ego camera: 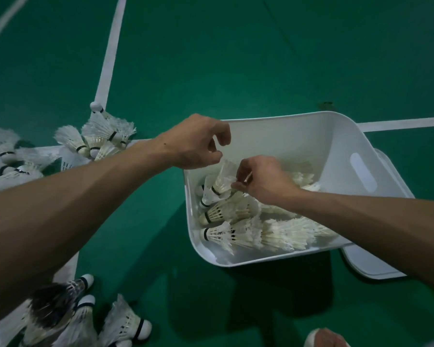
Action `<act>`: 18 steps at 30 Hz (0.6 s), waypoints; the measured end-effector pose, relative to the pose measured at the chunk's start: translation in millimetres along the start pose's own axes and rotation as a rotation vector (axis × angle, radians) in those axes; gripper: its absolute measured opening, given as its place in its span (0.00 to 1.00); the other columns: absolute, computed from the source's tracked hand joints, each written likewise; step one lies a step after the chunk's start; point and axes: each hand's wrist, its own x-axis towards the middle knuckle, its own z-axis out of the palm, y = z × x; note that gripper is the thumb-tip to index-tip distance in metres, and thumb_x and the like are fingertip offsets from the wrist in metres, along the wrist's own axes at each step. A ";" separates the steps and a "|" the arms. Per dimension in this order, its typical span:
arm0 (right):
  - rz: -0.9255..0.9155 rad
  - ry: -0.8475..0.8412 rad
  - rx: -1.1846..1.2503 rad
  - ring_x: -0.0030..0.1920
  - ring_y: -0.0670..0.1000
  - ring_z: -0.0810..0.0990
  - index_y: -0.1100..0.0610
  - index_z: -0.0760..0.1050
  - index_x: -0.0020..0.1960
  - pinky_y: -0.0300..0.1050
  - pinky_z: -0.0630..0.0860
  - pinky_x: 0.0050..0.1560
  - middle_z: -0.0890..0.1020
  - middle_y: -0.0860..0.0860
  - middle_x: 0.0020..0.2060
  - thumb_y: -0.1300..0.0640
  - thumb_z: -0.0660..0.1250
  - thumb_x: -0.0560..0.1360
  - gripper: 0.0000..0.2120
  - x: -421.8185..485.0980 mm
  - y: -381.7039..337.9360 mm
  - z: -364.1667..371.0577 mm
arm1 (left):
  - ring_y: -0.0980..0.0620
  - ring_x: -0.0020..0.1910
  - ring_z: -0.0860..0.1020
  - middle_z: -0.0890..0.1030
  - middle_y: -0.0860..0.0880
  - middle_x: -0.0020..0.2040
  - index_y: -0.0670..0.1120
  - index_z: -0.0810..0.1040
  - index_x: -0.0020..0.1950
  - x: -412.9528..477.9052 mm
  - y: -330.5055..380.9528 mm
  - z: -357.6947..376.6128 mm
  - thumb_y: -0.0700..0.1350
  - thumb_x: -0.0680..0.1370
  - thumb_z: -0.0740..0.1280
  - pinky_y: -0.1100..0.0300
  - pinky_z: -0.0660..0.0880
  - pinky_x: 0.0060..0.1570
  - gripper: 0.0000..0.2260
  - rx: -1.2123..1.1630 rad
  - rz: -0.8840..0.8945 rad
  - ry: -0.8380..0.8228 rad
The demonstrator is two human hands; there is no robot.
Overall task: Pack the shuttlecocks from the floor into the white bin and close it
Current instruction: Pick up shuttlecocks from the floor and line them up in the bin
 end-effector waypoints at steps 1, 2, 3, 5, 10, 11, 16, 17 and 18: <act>-0.007 -0.035 0.002 0.41 0.49 0.80 0.55 0.78 0.44 0.42 0.78 0.44 0.82 0.49 0.39 0.53 0.73 0.73 0.07 0.5 -0.7 3.9 | 0.54 0.45 0.80 0.80 0.52 0.51 0.46 0.78 0.54 -0.7 -1.0 0.4 0.42 0.74 0.69 0.59 0.77 0.49 0.09 -0.002 0.010 -0.003; -0.018 -0.075 0.008 0.42 0.49 0.81 0.56 0.79 0.44 0.43 0.79 0.45 0.83 0.50 0.40 0.53 0.73 0.73 0.07 0.6 -1.9 7.9 | 0.54 0.45 0.80 0.80 0.52 0.50 0.46 0.78 0.54 -1.1 -1.6 0.9 0.43 0.74 0.70 0.59 0.77 0.49 0.09 -0.003 0.020 -0.007; -0.028 -0.114 0.006 0.42 0.50 0.81 0.57 0.79 0.43 0.44 0.79 0.45 0.83 0.51 0.41 0.54 0.73 0.73 0.07 1.3 -3.0 11.8 | 0.54 0.45 0.80 0.79 0.53 0.49 0.46 0.78 0.54 -1.1 -1.6 1.3 0.44 0.74 0.70 0.59 0.77 0.49 0.10 -0.003 0.029 -0.010; -0.043 -0.168 -0.031 0.42 0.51 0.80 0.55 0.77 0.42 0.43 0.76 0.40 0.82 0.51 0.41 0.54 0.73 0.73 0.07 3.2 -6.0 16.8 | 0.54 0.45 0.79 0.78 0.55 0.46 0.47 0.77 0.53 -1.2 -0.8 1.4 0.46 0.72 0.72 0.58 0.77 0.48 0.12 -0.004 0.039 -0.015; -0.029 -0.206 -0.031 0.40 0.47 0.78 0.56 0.78 0.48 0.36 0.70 0.35 0.82 0.49 0.45 0.50 0.74 0.71 0.11 1.7 -6.5 6.8 | 0.52 0.46 0.79 0.76 0.55 0.45 0.45 0.78 0.54 -4.0 2.4 0.1 0.51 0.70 0.75 0.56 0.78 0.49 0.17 -0.003 0.057 -0.007; -0.024 -0.207 -0.032 0.41 0.46 0.77 0.55 0.79 0.50 0.35 0.70 0.36 0.81 0.48 0.46 0.49 0.75 0.70 0.13 -1.5 -6.6 2.8 | 0.52 0.47 0.78 0.76 0.54 0.46 0.45 0.78 0.54 -5.1 2.7 -0.1 0.52 0.69 0.76 0.55 0.78 0.49 0.18 0.000 0.061 0.004; -0.012 -0.102 -0.135 0.46 0.49 0.76 0.54 0.79 0.53 0.41 0.72 0.47 0.78 0.49 0.45 0.49 0.74 0.71 0.15 -14.2 -11.7 -19.6 | 0.55 0.47 0.74 0.80 0.50 0.53 0.45 0.77 0.55 -14.0 0.4 -3.9 0.55 0.69 0.74 0.59 0.75 0.50 0.20 0.046 0.079 0.094; -0.016 -0.062 -0.155 0.48 0.50 0.76 0.54 0.79 0.54 0.42 0.73 0.50 0.79 0.50 0.48 0.49 0.74 0.71 0.15 -15.4 -13.7 -24.3 | 0.55 0.48 0.73 0.79 0.49 0.54 0.45 0.77 0.56 -16.6 -0.4 -5.4 0.55 0.69 0.74 0.60 0.73 0.50 0.21 0.056 0.074 0.114; -0.022 -0.026 -0.174 0.51 0.50 0.76 0.53 0.78 0.54 0.44 0.73 0.53 0.79 0.51 0.53 0.48 0.73 0.71 0.15 -16.6 -16.2 -29.3 | 0.55 0.49 0.72 0.78 0.49 0.56 0.46 0.76 0.57 -19.8 -1.3 -7.2 0.55 0.70 0.73 0.61 0.70 0.50 0.21 0.065 0.069 0.131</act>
